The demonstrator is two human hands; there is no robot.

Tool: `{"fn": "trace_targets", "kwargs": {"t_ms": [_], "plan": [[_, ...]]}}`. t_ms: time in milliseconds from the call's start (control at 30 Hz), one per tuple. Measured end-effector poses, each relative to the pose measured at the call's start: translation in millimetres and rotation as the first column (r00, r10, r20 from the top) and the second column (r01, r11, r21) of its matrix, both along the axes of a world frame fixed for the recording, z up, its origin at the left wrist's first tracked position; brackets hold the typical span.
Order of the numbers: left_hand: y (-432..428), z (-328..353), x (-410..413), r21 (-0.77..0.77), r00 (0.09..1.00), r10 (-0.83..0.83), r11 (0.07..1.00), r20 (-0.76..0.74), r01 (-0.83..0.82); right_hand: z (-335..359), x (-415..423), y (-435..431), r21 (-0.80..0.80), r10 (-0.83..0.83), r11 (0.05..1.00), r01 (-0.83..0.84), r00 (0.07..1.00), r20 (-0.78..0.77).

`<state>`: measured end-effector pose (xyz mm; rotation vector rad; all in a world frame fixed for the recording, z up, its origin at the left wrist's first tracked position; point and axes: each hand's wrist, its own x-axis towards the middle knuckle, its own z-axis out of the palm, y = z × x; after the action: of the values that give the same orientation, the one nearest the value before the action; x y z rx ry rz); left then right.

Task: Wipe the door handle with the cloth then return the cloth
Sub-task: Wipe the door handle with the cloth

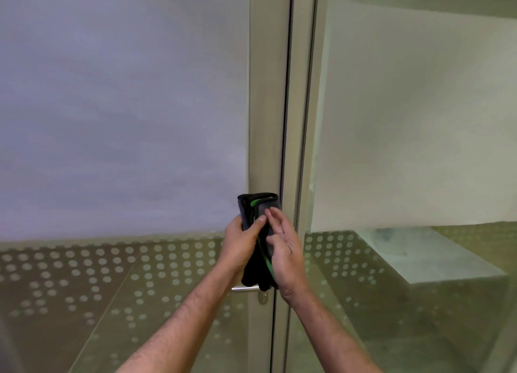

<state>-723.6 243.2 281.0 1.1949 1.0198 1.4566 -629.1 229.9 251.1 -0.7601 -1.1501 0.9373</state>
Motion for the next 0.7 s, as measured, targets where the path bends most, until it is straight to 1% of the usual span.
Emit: {"fn": "trace_targets", "kwargs": {"t_ms": [67, 133, 267, 300, 367, 433, 467, 567, 700], "plan": [[-6, 4, -5, -0.050, 1.000, 0.013, 0.999, 0.008, -0.012, 3, 5, -6, -0.015, -0.050, 0.999, 0.049, 0.998, -0.047], [-14, 5, -9, -0.094, 0.999, 0.001, 0.996, 0.045, 0.003, 8, 10, -13, -0.033, -0.144, 0.989, 0.143, 0.989, -0.038], [-35, 0, -10, -0.135, 0.985, -0.041, 0.989, 0.165, 0.064, 11, 12, -29, -0.009, -0.332, 0.942, 0.335, 0.935, 0.127], [-39, -2, -11, -0.135, 0.981, -0.055, 0.988, 0.187, 0.081, 10, 13, -32, -0.022, -0.351, 0.933, 0.359, 0.923, 0.157], [-47, -6, -11, -0.132, 0.973, -0.081, 0.985, 0.215, 0.111, 11, 14, -41, -0.122, -0.305, 0.938, 0.324, 0.940, 0.150], [-53, -9, -10, -0.143, 0.966, -0.089, 0.982, 0.241, 0.126, 11, 17, -49, -0.242, -0.225, 0.941, 0.238, 0.971, 0.078], [-56, -10, -9, -0.146, 0.964, -0.095, 0.980, 0.247, 0.134, 11, 20, -52, -0.276, -0.206, 0.937, 0.213, 0.977, 0.054], [-65, -12, -2, -0.122, 0.963, -0.163, 0.974, 0.216, 0.192, 9, 31, -60, -0.284, -0.238, 0.932, 0.224, 0.971, -0.013], [-80, -12, 19, -0.113, 0.957, -0.291, 0.951, -0.003, 0.289, 5, 54, -76, -0.265, -0.373, 0.904, 0.336, 0.922, -0.104]]}}
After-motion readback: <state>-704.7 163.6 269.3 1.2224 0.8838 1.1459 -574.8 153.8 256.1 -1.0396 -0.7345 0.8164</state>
